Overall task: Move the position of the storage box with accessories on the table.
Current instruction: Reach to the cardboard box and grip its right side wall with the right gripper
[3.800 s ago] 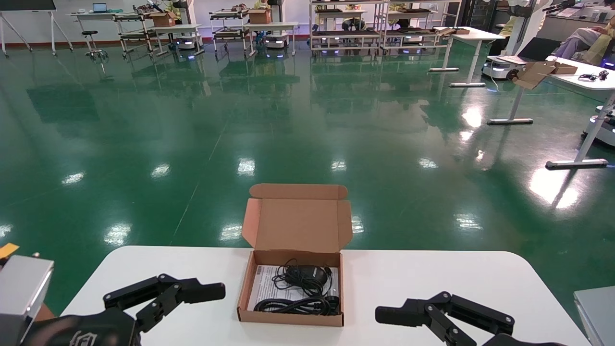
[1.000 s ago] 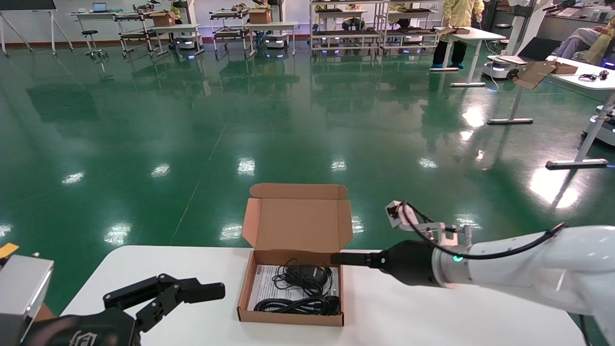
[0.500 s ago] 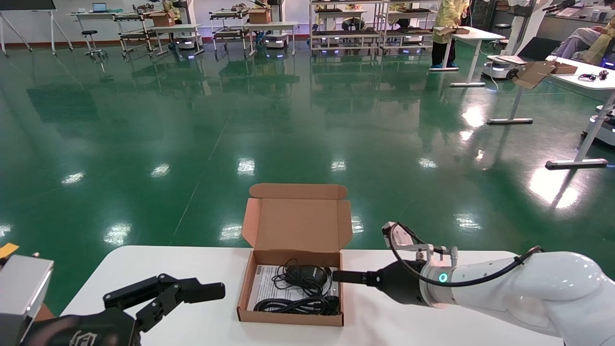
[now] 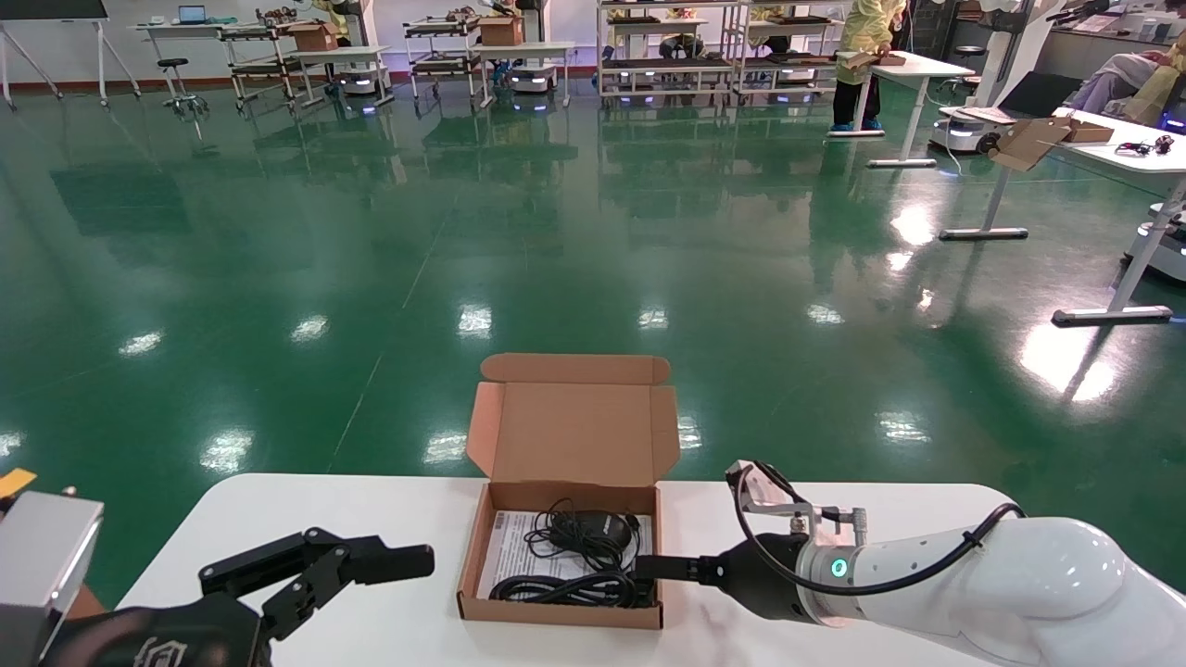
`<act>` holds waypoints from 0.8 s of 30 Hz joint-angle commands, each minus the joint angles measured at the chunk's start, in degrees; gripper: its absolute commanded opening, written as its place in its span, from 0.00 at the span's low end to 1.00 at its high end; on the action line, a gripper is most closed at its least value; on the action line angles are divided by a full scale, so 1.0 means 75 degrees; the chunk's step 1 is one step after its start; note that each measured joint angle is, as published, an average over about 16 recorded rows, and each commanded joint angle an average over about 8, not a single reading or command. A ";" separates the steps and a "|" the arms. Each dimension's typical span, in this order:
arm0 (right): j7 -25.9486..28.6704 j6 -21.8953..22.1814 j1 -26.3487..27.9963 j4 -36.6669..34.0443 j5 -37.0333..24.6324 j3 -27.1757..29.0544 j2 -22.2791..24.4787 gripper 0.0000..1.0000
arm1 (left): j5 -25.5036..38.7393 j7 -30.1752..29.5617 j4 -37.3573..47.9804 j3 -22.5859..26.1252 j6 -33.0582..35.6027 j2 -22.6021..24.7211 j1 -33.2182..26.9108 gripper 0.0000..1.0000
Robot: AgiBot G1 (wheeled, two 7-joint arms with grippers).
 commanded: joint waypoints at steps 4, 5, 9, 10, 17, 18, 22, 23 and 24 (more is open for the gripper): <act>0.0069 0.0114 -0.0129 0.0086 0.0066 -0.0077 0.0001 1.00 | 0.0000 0.0000 0.0000 0.0000 0.0000 0.0000 0.0000 1.00; 0.0070 0.0143 -0.0156 0.0109 0.0095 -0.0083 -0.0001 1.00 | 0.0000 0.0000 0.0000 0.0000 0.0000 0.0000 0.0000 1.00; 0.0030 0.0312 -0.0282 0.0239 0.0245 -0.0091 -0.0011 1.00 | 0.0000 0.0000 0.0000 0.0000 0.0000 0.0000 0.0000 1.00; 0.0007 0.0367 -0.0315 0.0278 0.0284 -0.0095 -0.0014 1.00 | 0.0000 0.0000 0.0000 0.0000 0.0000 0.0000 0.0000 1.00; -0.0167 0.0757 -0.0521 0.0539 0.0567 -0.0157 -0.0032 1.00 | 0.0000 0.0000 0.0000 0.0000 0.0000 0.0000 0.0000 1.00; -0.0181 0.0798 -0.0544 0.0568 0.0604 -0.0178 -0.0034 1.00 | 0.0000 0.0000 0.0000 0.0000 0.0000 0.0000 0.0000 1.00; -0.0200 0.0923 -0.0619 0.0656 0.0725 -0.0290 -0.0041 1.00 | 0.0000 0.0000 0.0000 0.0000 0.0000 0.0000 0.0000 1.00; -0.0200 0.0951 -0.0633 0.0673 0.0749 -0.0323 -0.0042 1.00 | 0.0000 0.0000 0.0000 0.0000 0.0000 0.0000 0.0000 1.00; -0.0199 0.0980 -0.0648 0.0688 0.0774 -0.0358 -0.0043 1.00 | 0.0000 0.0000 0.0000 0.0000 0.0000 0.0000 0.0000 1.00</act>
